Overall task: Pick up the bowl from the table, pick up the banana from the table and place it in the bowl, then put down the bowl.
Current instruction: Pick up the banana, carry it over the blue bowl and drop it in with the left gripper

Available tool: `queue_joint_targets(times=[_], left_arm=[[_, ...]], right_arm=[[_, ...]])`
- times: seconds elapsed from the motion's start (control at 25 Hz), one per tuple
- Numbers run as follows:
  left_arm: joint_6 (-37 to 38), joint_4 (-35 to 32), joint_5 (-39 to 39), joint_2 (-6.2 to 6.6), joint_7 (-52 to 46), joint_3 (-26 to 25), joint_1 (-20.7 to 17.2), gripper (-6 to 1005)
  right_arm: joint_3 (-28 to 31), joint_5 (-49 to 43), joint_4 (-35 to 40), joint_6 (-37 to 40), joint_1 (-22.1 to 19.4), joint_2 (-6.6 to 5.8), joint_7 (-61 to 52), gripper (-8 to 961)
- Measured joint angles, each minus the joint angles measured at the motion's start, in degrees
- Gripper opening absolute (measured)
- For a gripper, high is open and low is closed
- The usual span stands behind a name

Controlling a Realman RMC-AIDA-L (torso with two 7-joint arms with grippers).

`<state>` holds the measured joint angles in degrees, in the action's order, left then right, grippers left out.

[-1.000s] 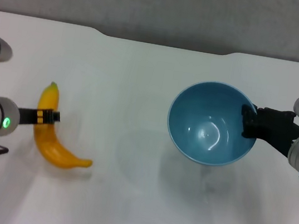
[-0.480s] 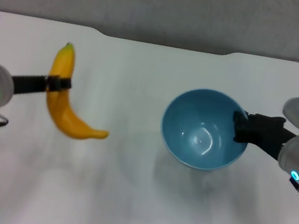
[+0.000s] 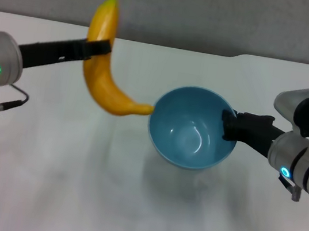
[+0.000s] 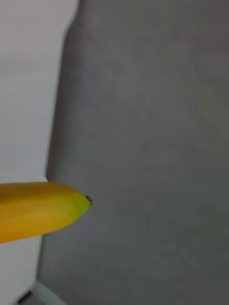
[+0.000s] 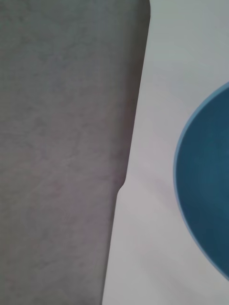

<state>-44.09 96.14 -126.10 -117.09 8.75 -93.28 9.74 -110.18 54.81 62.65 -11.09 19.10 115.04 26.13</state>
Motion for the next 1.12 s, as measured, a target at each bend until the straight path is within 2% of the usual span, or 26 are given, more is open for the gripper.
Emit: queue_joint_targets(times=[0.2,0.76,1.12], left_arm=[[3.23,0.28,1.89,-0.09,1.38,2.55,-0.26,523],[11.23,-1.45,8.16,-0.05,7.37,11.88,0.39,549],[13.35,-3.61,11.52,-0.01,11.63,13.06,0.83,565]], right_arm=[[-2.81,2.92,0.14,0.7,1.76,0.1,0.1,45],[-5.83,4.57,0.8,0.86,3.97,0.13,0.02,45],[-7.38,4.67,2.88,0.44,4.02,0.09,0.02,45]])
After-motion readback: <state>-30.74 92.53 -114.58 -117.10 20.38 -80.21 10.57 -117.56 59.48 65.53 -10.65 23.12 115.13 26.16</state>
